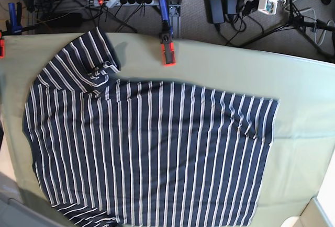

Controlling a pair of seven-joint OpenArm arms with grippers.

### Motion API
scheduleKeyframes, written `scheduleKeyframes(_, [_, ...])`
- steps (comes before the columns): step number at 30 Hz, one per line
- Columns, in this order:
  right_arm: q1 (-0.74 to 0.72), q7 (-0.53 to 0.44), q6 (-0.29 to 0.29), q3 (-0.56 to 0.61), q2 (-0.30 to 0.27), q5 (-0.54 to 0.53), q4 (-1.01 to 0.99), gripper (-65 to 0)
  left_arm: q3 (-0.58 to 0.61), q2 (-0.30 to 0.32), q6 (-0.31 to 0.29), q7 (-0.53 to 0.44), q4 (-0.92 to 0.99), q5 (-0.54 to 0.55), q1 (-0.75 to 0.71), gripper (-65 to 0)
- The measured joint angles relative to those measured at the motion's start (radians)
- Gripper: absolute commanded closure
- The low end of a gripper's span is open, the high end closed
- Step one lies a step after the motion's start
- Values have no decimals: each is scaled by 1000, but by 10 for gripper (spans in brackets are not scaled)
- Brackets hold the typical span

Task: Fold the T-shirt properly
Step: 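Move the right gripper down to the shirt's shoulder corner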

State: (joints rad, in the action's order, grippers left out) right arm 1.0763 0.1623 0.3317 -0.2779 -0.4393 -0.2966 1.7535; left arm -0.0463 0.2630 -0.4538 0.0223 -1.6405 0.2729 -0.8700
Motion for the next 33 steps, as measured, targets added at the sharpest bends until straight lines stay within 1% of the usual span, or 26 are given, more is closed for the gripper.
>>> scheduleKeyframes(2, [11, 12, -1, -76, -1, -97, 61, -169, 0, 1, 1, -1, -31, 2, -15, -176])
scheduleKeyframes(4, [4, 53, -1, -151, -2, -211, 102, -236, 0, 2, -5, -1, -45, 1, -25, -176])
scheduleKeyframes(5, [-5, 78, -1, -188, -3, -257, 114, -265, 0, 0, -13, 0, -50, 1, -31, -176])
scheduleKeyframes(6, [-19, 97, -1, -220, -4, -294, 117, -284, 0, 0, -32, 0, -51, 1, -34, -176])
scheduleKeyframes(8, [-50, 124, -3, -278, -3, -335, 116, -291, 0, 1, -59, 0, -51, 1, -35, -176])
scheduleKeyframes(10, [-87, 142, -4, -315, -3, -364, 114, -291, 0, 1, -61, 0, -52, 1, -34, -176])
scheduleKeyframes(12, [-117, 142, -3, -323, -3, -390, 115, -291, 0, 1, -63, 0, -52, 1, -34, -176])
scheduleKeyframes(16, [-171, 149, -3, -321, 14, -405, 103, -291, 0, 1, -64, 0, -52, 1, -34, -176])
scheduleKeyframes(21, [-280, 149, -3, -311, 61, -415, 3, -291, 0, 2, -64, 45, -52, 1, -34, -176])
scheduleKeyframes(23, [-321, 153, -3, -306, 84, -415, -43, -291, 0, 1, -64, 45, -52, 2, -36, -176])
scheduleKeyframes(29, [-395, 159, -3, -254, 128, -421, -107, -291, 0, 2, -64, 45, -53, 0, -52, -176])
scheduleKeyframes(33, [-415, 151, -3, -208, 179, -417, -110, -291, 0, 0, -64, 45, -53, 1, -51, -176])
